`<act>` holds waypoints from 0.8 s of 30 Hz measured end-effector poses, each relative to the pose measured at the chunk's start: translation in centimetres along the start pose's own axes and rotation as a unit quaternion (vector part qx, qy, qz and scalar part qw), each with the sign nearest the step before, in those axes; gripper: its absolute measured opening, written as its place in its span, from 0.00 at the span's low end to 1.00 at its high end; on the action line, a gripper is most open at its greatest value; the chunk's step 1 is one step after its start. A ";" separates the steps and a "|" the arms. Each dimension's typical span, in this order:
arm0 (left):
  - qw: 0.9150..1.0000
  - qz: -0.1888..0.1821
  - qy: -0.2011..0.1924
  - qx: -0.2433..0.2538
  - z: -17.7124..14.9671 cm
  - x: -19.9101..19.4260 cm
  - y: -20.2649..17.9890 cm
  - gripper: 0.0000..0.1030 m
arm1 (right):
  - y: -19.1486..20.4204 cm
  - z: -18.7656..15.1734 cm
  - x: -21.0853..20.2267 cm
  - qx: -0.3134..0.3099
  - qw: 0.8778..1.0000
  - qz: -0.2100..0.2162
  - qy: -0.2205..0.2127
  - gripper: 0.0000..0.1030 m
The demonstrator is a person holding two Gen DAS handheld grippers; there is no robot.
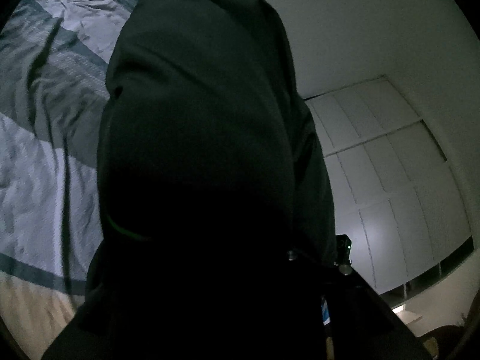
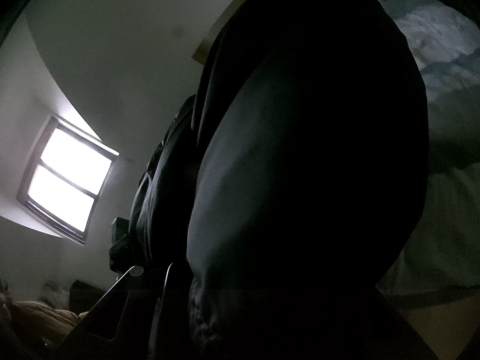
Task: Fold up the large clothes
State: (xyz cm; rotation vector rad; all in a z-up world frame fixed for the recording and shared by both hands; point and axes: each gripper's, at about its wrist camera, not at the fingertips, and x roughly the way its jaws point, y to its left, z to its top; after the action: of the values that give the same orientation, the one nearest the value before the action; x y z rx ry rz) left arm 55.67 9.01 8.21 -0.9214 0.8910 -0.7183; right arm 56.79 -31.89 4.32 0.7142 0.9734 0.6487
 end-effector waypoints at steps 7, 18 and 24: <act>0.998 0.050 -0.003 0.033 -4.5 0.1 6.8 0.23 | -4.3 -4.7 -0.1 -0.009 0.999 -0.043 0.001 0.25; 0.995 0.075 -0.039 0.061 -6.0 -0.7 15.0 0.36 | -11.3 -9.6 1.9 -0.007 0.991 -0.127 -0.047 0.52; 0.991 0.091 -0.076 0.056 -6.7 -5.1 15.3 0.45 | -11.9 -10.1 -0.9 -0.010 0.983 -0.166 -0.080 0.70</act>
State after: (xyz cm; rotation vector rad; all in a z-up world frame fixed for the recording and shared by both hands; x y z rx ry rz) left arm 49.70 17.51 -5.87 -0.7733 0.7810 -0.5294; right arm 49.41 -37.30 -8.40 0.5604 0.9088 0.3029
